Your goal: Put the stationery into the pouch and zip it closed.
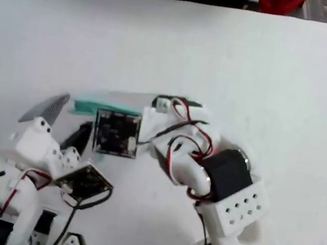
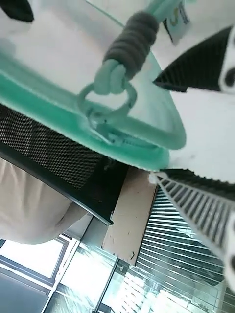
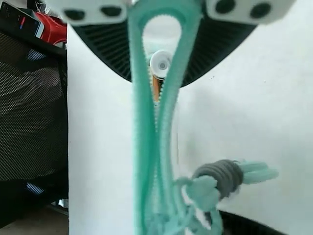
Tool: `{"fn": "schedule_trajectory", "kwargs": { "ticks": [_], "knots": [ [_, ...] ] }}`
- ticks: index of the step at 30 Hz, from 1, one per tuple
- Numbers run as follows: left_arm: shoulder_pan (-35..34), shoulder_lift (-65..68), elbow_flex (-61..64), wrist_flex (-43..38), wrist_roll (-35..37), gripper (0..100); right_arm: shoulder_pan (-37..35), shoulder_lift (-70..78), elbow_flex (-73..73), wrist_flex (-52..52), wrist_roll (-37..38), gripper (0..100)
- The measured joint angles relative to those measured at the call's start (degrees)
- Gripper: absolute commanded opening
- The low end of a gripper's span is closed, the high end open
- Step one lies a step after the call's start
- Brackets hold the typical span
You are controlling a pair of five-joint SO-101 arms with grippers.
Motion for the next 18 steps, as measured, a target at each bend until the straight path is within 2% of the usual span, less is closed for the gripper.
{"fn": "schedule_trajectory", "kwargs": {
  "ticks": [3, 5, 12, 14, 18],
  "knots": [
    [1.0, 0.0, 0.0, 0.0, -2.5, 2, -0.4, -1.3, 0.0, 0.7, 0.9, 2.2],
    [1.8, 0.0, 0.2, 0.0, -5.4, 3, -0.4, -1.8, -0.1, 0.9, 1.0, 2.2],
    [4.1, -0.1, 0.2, 3.1, -5.5, 4, -0.9, -1.8, -0.1, 1.3, 1.2, 2.2],
    [4.1, -0.4, -0.4, 4.0, -5.5, 10, -0.9, -2.3, 0.1, 1.3, 1.8, 2.2],
    [4.1, -5.3, -2.5, 8.4, -8.5, 33, -1.2, -3.2, 0.1, 2.0, 6.1, 2.2]
  ]
}}
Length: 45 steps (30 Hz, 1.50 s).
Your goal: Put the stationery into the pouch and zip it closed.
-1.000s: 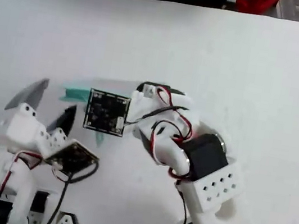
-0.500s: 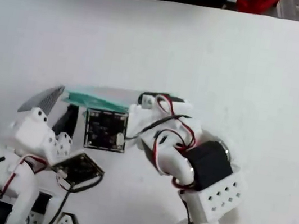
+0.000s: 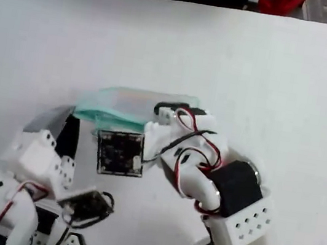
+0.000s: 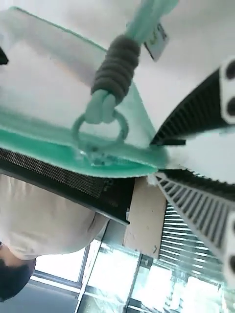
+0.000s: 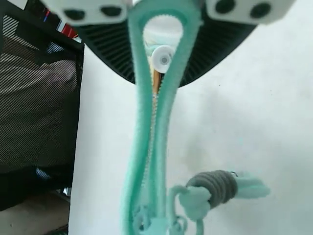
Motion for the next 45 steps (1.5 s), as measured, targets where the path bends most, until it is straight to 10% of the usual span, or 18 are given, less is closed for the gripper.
{"fn": "schedule_trajectory", "kwargs": {
  "ticks": [11, 18, 45],
  "knots": [
    [2.5, -0.5, -0.9, 3.0, 0.4, 31, -5.9, -3.7, -0.1, 4.4, 6.9, 2.2],
    [2.3, -0.5, -1.3, 3.0, 3.3, 2, 0.7, -8.6, -0.1, -0.3, 6.5, 2.2],
    [5.2, -1.1, -11.6, 0.5, 33.1, 2, -3.2, -17.0, 3.8, -6.7, -7.6, 2.2]
  ]
}}
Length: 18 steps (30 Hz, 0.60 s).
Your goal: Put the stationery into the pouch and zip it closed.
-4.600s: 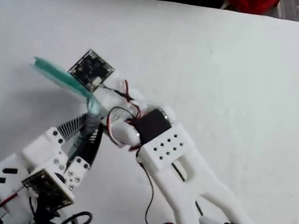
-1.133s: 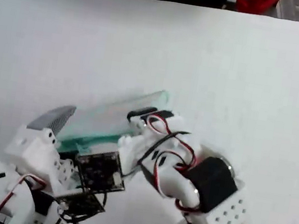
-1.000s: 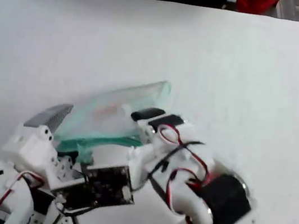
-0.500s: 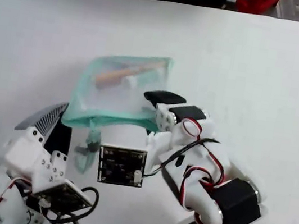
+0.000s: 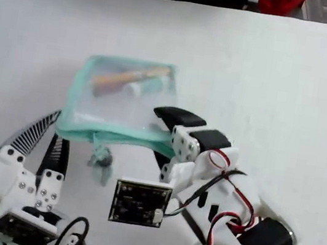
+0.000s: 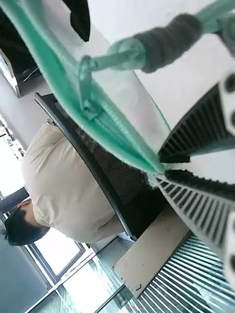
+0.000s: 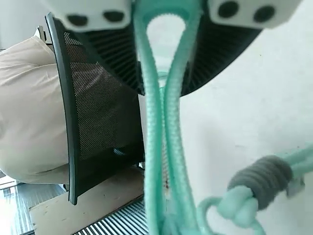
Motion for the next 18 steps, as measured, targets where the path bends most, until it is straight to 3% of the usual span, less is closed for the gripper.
{"fn": "schedule_trajectory", "kwargs": {
  "ticks": [7, 9, 15, 18],
  "knots": [
    [1.1, 0.0, -2.2, -0.4, 5.6, 3, -3.5, -2.9, 0.1, 0.1, -7.2, 2.2],
    [3.1, 0.0, -3.7, -0.5, 5.6, 8, -4.1, -4.2, 0.1, 0.1, -8.5, 2.2],
    [7.2, 0.0, -5.0, -1.1, 4.7, 36, -4.3, -5.8, 0.5, 0.2, -9.8, 2.2],
    [7.3, 0.0, -4.8, -1.1, 4.3, 35, -4.4, -6.2, 0.5, 2.0, -9.8, 2.2]
  ]
}}
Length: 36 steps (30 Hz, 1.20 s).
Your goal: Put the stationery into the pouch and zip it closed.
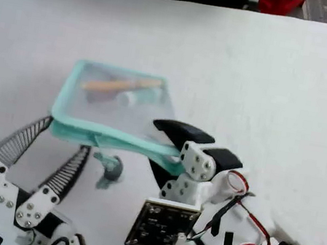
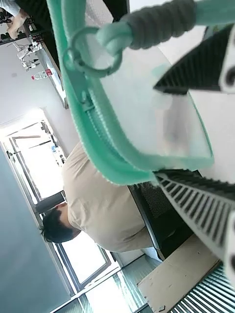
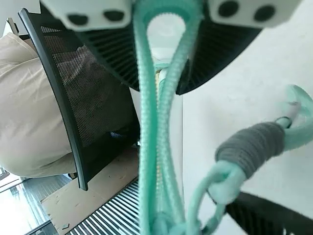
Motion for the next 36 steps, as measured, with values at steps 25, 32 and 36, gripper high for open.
{"fn": "schedule_trajectory", "kwargs": {
  "ticks": [25, 32, 36],
  "knots": [
    [-7.6, -0.1, -0.6, -5.2, -11.2, 30, -8.4, -3.5, -1.6, 9.0, 0.6, 2.2],
    [-0.4, -0.1, 0.8, -0.3, -17.4, 2, -8.4, -3.3, -3.3, 9.1, 0.6, 2.2],
    [2.3, -0.1, 0.3, 0.6, -25.2, 6, -8.4, -2.0, -4.7, 9.2, 2.0, 2.2]
  ]
}}
